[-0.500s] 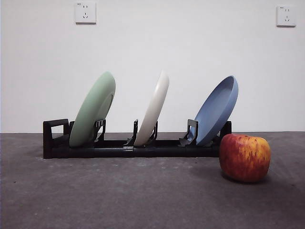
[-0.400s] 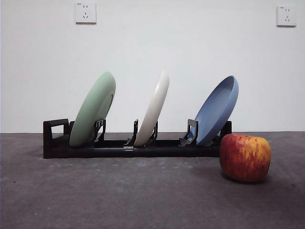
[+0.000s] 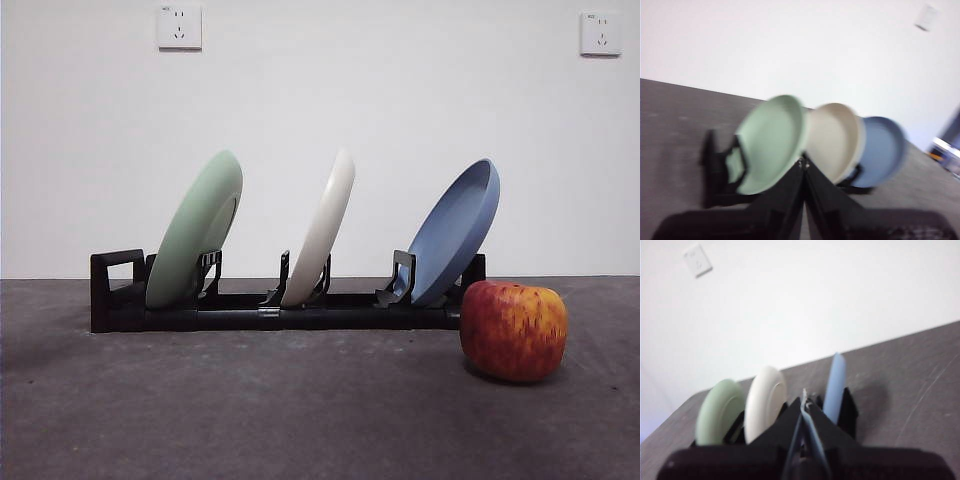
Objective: Take the green plate from the plate rack,put the plate on the table,take the apple from the table,put the apple in the plate
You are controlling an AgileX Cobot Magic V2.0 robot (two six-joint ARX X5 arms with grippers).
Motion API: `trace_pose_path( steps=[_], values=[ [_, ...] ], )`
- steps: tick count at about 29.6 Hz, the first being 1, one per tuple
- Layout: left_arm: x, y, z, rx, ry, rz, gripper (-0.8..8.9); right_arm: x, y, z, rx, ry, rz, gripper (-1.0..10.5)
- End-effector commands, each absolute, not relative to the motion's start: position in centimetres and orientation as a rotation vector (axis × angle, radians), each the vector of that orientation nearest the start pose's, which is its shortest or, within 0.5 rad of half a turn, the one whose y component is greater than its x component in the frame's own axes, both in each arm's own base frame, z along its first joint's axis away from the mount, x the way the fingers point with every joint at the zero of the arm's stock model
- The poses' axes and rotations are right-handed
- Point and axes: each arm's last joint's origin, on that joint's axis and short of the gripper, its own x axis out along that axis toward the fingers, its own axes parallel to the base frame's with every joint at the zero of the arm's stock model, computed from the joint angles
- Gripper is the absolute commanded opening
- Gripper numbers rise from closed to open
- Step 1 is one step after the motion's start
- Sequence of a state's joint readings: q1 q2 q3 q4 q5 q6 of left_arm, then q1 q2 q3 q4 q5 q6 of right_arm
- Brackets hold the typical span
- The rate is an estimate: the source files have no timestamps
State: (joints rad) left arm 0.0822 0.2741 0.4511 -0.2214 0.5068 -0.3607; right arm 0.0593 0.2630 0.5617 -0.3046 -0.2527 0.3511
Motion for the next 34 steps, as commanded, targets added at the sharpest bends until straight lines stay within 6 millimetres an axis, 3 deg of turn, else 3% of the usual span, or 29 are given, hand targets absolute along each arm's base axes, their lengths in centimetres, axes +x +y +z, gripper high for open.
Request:
trace_pose_path(
  steps=[1, 8, 14, 21, 30, 31, 32, 34],
  values=[
    [9.1, -0.8, 30.2, -0.363, 0.14, -0.468, -0.05, 7.8, 1.4, 33.7, 0.31, 0.079, 0.365, -0.1],
    [10.3, -0.9, 36.6, -0.344, 0.243, -0.512, -0.06, 10.0, 2.1, 41.1, 0.338, 0.247, 0.574, -0.1],
    [11.7, -0.9, 40.1, -0.29, 0.428, -0.552, -0.06, 12.4, 2.8, 44.3, 0.284, 0.425, 0.683, -0.1],
    [14.8, -1.5, 41.5, -0.244, 0.647, -0.574, -0.06, 15.9, 4.8, 44.4, 0.176, 0.622, 0.599, -0.1],
    [19.2, -4.7, 40.3, -0.114, 0.767, -0.533, 0.05, 20.1, 9.0, 41.8, 0.023, 0.774, 0.618, 0.0],
    [19.6, -5.2, 40.2, -0.106, 0.764, -0.552, 0.48, 20.5, 9.3, 41.4, 0.015, 0.791, 0.621, 0.0],
    [20.0, -5.8, 40.2, -0.1, 0.755, -0.572, 1.56, 20.8, 9.4, 41.2, 0.014, 0.805, 0.621, 0.4],
    [20.4, -6.9, 40.3, -0.102, 0.724, -0.612, 4.0, 21.3, 9.6, 40.8, 0.013, 0.822, 0.619, 3.4]
  ],
)
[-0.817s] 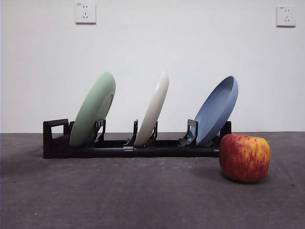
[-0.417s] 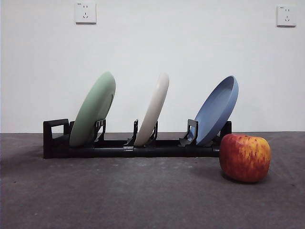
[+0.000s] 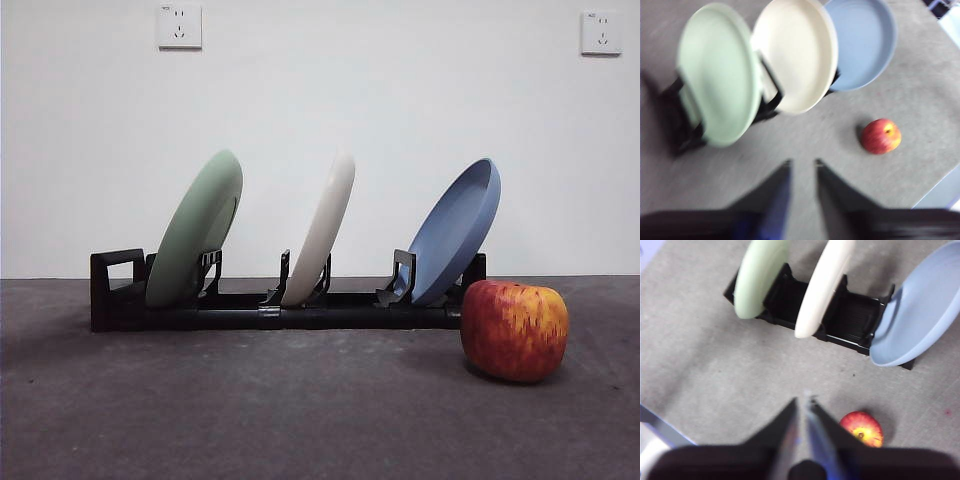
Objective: Take the green plate from the plate rack,put the plate on the table,take the apple from the table,put the apple in the plate
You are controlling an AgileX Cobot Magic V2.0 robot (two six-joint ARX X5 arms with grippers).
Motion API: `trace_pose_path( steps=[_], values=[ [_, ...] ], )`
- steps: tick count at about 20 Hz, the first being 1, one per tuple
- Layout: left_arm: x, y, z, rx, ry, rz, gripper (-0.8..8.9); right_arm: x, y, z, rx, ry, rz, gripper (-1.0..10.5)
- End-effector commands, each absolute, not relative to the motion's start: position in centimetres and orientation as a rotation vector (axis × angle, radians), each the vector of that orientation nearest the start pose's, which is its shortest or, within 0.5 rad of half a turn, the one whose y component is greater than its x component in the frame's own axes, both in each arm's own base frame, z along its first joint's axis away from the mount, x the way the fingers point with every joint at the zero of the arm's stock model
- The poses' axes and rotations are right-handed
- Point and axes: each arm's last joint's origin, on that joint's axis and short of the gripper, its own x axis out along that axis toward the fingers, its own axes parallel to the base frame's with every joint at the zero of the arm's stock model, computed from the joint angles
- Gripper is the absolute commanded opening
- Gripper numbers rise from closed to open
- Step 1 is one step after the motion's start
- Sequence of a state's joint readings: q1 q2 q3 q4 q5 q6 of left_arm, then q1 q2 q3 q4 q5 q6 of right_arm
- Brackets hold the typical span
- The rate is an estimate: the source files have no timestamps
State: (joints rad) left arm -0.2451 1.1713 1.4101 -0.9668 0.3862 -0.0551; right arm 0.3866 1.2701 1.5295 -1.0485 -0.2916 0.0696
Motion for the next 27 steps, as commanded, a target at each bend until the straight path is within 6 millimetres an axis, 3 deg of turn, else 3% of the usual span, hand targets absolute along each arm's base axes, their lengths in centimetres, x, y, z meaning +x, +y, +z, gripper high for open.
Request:
trace_pose_path(
  steps=[1, 3, 9, 14, 21, 27],
  values=[
    [20.6, -7.4, 40.4, -0.104, 0.708, -0.629, 4.48, 21.3, 9.6, 40.8, 0.008, 0.822, 0.62, 5.3],
    [20.9, -8.1, 40.5, -0.095, 0.681, -0.657, 4.48, 21.4, 9.6, 40.9, -0.006, 0.811, 0.599, 6.9],
    [23.3, -9.3, 39.4, -0.136, 0.703, -0.649, 4.48, 21.5, 9.6, 40.9, -0.012, 0.804, 0.59, 6.9],
    [28.4, -10.7, 37.8, -0.107, 0.742, -0.544, 4.47, 21.8, 9.7, 41.1, -0.003, 0.765, 0.591, 6.9],
    [35.2, -12.6, 38.6, -0.006, 0.82, -0.422, 4.45, 21.8, 9.7, 41.1, -0.004, 0.771, 0.59, 6.9],
    [38.0, -13.5, 35.3, 0.028, 0.953, -0.388, 4.44, 21.8, 9.6, 41.0, -0.013, 0.769, 0.566, 6.9]
  ],
)
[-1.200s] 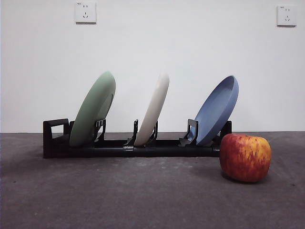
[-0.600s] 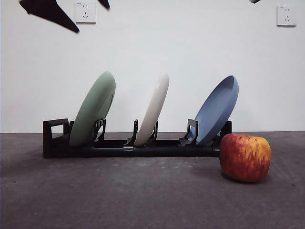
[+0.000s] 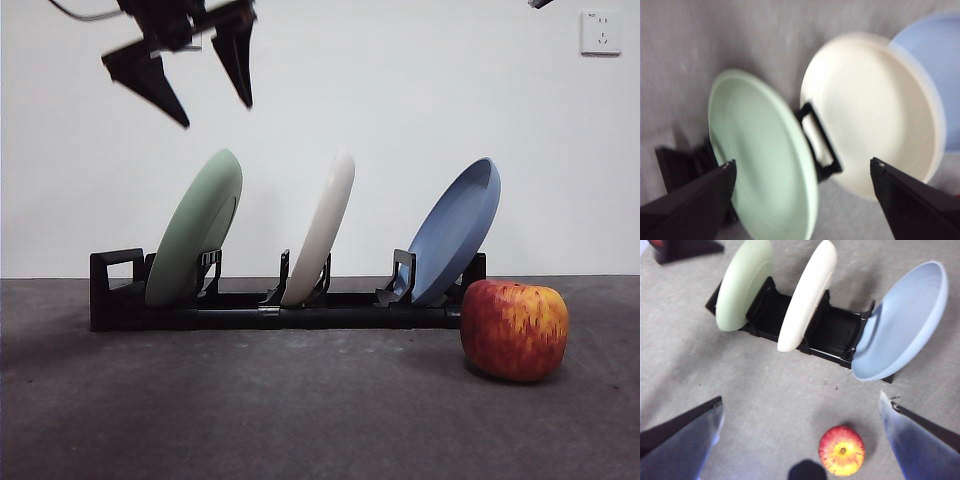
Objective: Take the green plate from the plate rack,put the plate on the table,take the apple from the table,put the apple in the plate
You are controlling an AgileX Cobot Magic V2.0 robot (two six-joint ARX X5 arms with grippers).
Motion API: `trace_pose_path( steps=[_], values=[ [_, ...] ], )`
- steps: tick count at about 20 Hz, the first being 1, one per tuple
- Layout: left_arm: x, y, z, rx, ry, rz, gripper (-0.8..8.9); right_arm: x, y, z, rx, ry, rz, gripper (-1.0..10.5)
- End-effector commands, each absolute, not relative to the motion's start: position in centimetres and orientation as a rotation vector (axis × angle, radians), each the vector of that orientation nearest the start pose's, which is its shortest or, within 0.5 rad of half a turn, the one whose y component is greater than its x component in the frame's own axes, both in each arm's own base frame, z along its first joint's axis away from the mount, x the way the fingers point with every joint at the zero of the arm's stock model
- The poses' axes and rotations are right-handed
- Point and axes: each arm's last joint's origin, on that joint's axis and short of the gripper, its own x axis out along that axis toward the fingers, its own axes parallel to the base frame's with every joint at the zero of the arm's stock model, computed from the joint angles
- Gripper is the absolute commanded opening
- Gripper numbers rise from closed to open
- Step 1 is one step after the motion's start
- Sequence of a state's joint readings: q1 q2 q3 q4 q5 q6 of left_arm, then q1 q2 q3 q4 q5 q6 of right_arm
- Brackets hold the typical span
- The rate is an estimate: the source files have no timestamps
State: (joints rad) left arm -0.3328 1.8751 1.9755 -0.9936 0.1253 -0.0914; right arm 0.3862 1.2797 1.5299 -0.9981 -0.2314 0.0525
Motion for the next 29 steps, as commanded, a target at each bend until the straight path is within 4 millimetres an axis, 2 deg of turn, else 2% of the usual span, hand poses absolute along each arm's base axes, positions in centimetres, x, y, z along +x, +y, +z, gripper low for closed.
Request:
trace_pose_path(
  steps=[1, 5, 8, 9, 12, 24, 26, 29],
  values=[
    [38.3, -13.6, 34.6, 0.038, 0.984, -0.373, 4.44, 21.8, 9.6, 41.0, -0.013, 0.769, 0.566, 6.9],
    [39.1, -13.9, 32.8, 0.059, 1.037, -0.351, 4.36, 21.8, 9.6, 41.0, -0.013, 0.769, 0.566, 6.9],
    [39.3, -13.9, 32.7, 0.058, 1.034, -0.351, 4.26, 21.8, 9.6, 41.0, -0.014, 0.774, 0.565, 6.9],
    [39.3, -14.0, 32.7, 0.058, 1.03, -0.353, 3.49, 21.8, 9.6, 41.0, -0.013, 0.774, 0.566, 6.9],
    [39.2, -13.9, 32.7, 0.089, 1.031, -0.369, 0.03, 21.8, 9.6, 41.0, -0.014, 0.777, 0.565, 6.9],
    [39.2, -14.1, 32.8, 0.075, 1.024, -0.392, -0.09, 21.8, 9.6, 41.0, -0.014, 0.777, 0.565, 6.9],
    [39.2, -14.2, 33.6, 0.054, 1.002, -0.428, -0.09, 21.8, 9.6, 41.0, -0.013, 0.777, 0.565, 6.9],
    [39.0, -14.5, 36.3, 0.029, 0.918, -0.473, -0.09, 21.8, 9.6, 41.0, -0.013, 0.776, 0.565, 6.9]
  ],
)
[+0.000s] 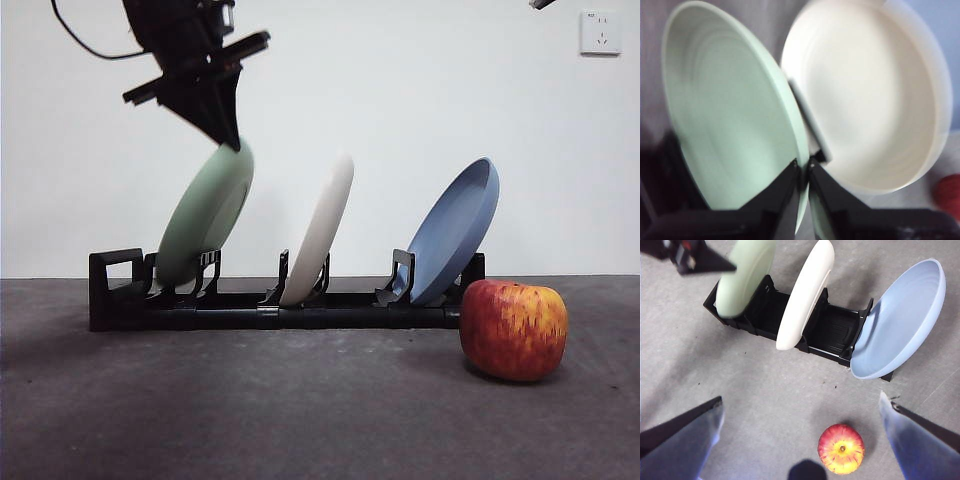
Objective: Take the green plate from the plate rack,put the plate on the table,take the apple from the table,put the apple in the plate
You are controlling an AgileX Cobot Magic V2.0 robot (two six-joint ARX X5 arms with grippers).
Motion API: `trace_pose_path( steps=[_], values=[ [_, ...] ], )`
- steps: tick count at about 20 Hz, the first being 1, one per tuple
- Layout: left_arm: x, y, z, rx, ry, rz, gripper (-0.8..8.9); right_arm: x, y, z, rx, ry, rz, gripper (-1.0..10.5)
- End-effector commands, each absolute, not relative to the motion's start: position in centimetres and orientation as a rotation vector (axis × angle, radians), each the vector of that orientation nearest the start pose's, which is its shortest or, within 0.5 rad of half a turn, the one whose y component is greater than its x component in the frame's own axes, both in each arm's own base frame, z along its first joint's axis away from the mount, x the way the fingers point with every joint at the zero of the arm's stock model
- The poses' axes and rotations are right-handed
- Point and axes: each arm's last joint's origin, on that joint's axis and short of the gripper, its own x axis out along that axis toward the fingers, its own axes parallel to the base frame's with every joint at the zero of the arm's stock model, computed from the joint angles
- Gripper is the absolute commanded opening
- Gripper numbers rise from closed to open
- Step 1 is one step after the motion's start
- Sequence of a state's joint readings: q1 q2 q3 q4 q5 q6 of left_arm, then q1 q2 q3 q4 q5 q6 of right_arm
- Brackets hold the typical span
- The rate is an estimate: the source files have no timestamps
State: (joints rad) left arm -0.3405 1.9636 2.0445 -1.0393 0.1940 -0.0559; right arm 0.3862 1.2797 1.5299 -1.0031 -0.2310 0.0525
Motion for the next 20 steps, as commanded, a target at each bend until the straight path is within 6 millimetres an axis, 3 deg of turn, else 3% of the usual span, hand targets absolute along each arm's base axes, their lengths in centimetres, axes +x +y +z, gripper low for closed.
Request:
trace_pose_path(
  steps=[1, 5, 10, 14, 17, 20],
  values=[
    [38.8, -14.7, 37.6, 0.028, 0.876, -0.486, -0.09, 21.8, 9.6, 41.0, -0.013, 0.776, 0.565, 6.9],
    [36.7, -15.0, 43.4, 0.027, 0.74, -0.524, -0.09, 21.8, 9.6, 41.0, -0.013, 0.774, 0.565, 6.9],
    [31.3, -14.8, 49.6, 0.067, 0.634, -0.585, -0.09, 21.9, 9.6, 41.1, -0.016, 0.762, 0.557, 6.9],
    [24.7, -14.1, 54.2, 0.063, 0.471, -0.667, -0.09, 22.0, 9.5, 41.1, -0.029, 0.757, 0.522, 6.9],
    [18.6, -13.3, 57.1, 0.094, 0.338, -0.702, -0.09, 22.0, 9.5, 41.1, -0.028, 0.757, 0.522, 6.9],
    [13.5, -12.5, 58.1, 0.136, 0.272, -0.716, -0.09, 22.0, 9.5, 41.1, -0.029, 0.757, 0.522, 6.9]
  ],
)
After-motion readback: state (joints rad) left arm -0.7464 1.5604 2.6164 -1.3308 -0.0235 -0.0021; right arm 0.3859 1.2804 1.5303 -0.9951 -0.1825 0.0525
